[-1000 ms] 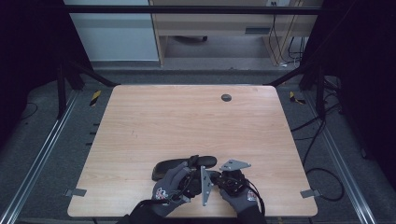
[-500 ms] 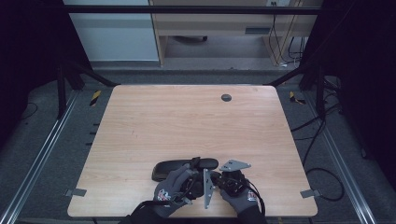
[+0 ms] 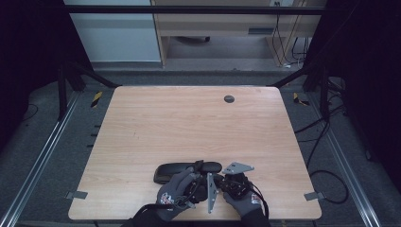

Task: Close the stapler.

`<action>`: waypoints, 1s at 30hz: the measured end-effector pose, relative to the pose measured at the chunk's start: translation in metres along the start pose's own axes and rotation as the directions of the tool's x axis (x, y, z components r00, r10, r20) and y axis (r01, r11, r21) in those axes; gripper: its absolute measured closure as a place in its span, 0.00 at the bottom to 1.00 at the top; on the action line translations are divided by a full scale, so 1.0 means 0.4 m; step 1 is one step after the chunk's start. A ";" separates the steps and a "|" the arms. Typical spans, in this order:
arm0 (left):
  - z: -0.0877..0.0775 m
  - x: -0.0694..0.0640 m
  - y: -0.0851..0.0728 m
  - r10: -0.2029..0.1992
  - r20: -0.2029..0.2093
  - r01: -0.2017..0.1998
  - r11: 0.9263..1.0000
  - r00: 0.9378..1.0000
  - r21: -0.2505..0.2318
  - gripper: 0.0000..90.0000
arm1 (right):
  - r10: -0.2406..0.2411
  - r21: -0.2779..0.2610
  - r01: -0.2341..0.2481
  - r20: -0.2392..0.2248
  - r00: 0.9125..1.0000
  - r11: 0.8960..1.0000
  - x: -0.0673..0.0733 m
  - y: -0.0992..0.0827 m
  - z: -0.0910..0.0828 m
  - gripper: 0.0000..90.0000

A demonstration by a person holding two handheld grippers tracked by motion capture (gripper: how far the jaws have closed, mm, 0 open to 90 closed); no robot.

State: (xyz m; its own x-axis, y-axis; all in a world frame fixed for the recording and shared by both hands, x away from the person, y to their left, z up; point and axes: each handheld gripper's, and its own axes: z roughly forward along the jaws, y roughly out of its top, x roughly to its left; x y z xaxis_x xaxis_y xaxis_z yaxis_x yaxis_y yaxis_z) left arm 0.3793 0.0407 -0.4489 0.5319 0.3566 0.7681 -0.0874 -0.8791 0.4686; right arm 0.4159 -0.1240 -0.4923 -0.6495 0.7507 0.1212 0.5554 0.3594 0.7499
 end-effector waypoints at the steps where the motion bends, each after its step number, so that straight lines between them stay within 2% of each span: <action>1: 0.000 0.000 0.000 0.002 0.000 -0.002 1.000 1.000 0.000 0.61 | 0.000 -0.002 0.000 0.000 1.000 1.000 0.000 0.000 0.000 1.00; 12: 0.005 -0.012 -0.002 0.014 0.003 -0.014 1.000 1.000 -0.008 0.60 | -0.013 0.003 0.013 0.006 1.000 1.000 -0.007 -0.002 -0.004 1.00; 16: 0.005 -0.014 -0.001 0.029 0.003 -0.029 1.000 1.000 -0.001 0.60 | -0.007 0.009 0.007 0.004 1.000 1.000 -0.007 -0.002 -0.005 1.00; 30: 0.008 -0.019 -0.002 0.039 0.010 -0.039 0.999 0.999 -0.002 0.60 | -0.002 0.004 0.002 0.006 1.000 1.000 -0.009 -0.002 -0.006 1.00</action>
State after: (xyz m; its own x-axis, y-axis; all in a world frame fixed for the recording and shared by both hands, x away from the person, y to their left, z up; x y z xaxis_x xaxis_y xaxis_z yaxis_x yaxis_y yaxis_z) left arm 0.3780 0.0376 -0.4563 0.5361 0.3194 0.7814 -0.1098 -0.8914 0.4397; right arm 0.4167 -0.1284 -0.4917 -0.6474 0.7533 0.1162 0.5567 0.3631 0.7472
